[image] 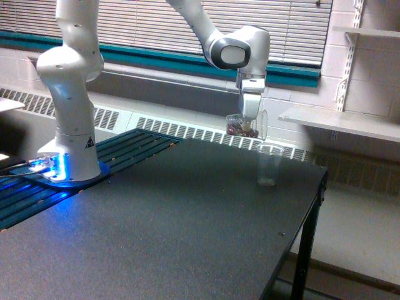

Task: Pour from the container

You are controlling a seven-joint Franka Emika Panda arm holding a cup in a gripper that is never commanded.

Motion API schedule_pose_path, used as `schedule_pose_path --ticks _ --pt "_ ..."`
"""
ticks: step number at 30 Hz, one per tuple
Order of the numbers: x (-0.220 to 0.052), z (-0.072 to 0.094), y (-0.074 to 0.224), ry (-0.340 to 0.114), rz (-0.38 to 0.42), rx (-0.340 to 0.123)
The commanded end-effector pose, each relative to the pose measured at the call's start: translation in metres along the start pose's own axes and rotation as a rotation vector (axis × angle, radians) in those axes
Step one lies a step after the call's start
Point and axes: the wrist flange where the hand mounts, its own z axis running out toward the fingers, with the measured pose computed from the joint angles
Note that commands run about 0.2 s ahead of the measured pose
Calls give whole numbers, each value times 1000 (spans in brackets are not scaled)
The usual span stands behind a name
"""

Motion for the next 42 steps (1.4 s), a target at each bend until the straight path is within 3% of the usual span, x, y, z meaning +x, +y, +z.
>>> schedule_pose_path --ticks 1,18,42 --pt "13 -5 6 -16 -59 -6" --pt "24 0 -12 -112 -147 -22" --pt "25 2 -19 -166 -166 -29"
